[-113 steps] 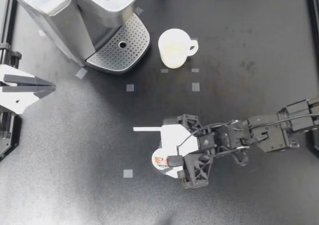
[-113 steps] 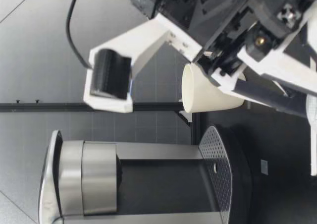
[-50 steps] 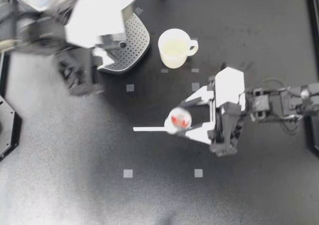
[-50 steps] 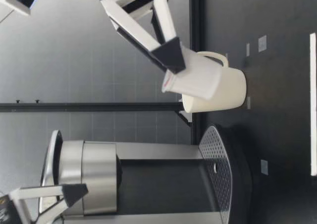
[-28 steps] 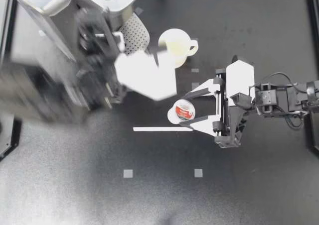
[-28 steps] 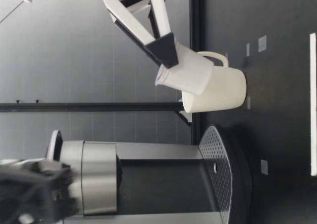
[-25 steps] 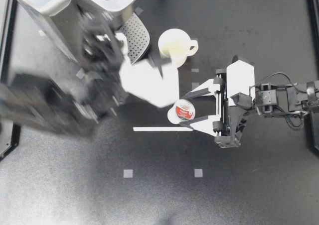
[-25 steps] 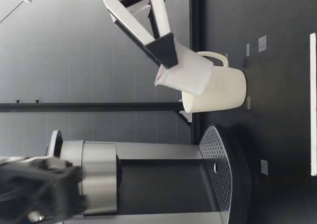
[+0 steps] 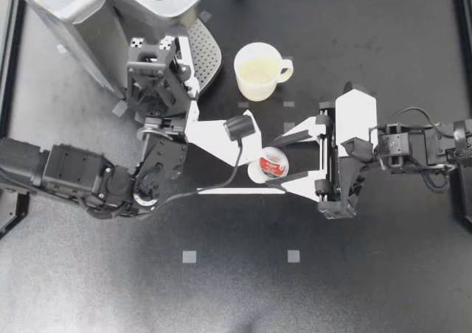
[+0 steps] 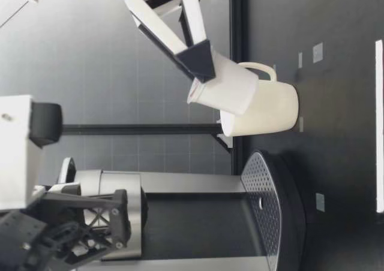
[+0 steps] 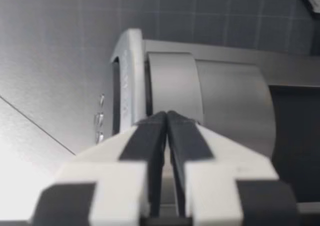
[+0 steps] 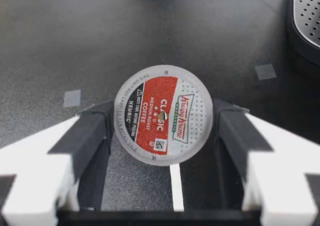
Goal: Place the coffee capsule inside the capsule container, then place the cup onto the center of the cup tray.
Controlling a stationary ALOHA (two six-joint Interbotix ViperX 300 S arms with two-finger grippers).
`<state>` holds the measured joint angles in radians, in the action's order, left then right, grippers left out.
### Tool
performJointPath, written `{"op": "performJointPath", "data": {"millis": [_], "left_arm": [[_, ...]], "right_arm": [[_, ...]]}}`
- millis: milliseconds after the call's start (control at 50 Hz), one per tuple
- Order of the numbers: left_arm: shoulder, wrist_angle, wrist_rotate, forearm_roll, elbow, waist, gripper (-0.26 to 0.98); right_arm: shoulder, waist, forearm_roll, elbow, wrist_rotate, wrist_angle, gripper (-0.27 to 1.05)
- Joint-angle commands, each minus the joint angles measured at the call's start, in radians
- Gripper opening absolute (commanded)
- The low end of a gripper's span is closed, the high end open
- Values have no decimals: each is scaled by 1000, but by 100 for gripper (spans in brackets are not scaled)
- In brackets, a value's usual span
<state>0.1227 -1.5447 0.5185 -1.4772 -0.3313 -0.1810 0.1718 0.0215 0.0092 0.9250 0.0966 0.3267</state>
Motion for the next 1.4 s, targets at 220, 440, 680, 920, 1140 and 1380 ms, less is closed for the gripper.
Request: {"op": "performJointPath", "data": {"millis": [220, 440, 680, 920, 1140, 1380], "left_arm": [[-26, 15, 5, -35, -26, 46, 13], [-40, 15, 5, -58, -26, 77, 13], [-67, -31, 3, -156, -20, 77, 13], [-146, -40, 49, -207, -28, 77, 13], [-235, 35, 219, -209, -61, 95, 13], [-362, 137, 416, -209, -138, 161, 13]], "right_arm": [[17, 6, -2, -14, 0, 11, 54], [20, 6, -2, -14, 0, 11, 54], [20, 6, -2, -14, 2, 11, 54], [25, 6, -2, -15, 2, 12, 54], [37, 6, -2, -20, 3, 48, 54], [86, 9, -3, -29, -9, 130, 54]]}}
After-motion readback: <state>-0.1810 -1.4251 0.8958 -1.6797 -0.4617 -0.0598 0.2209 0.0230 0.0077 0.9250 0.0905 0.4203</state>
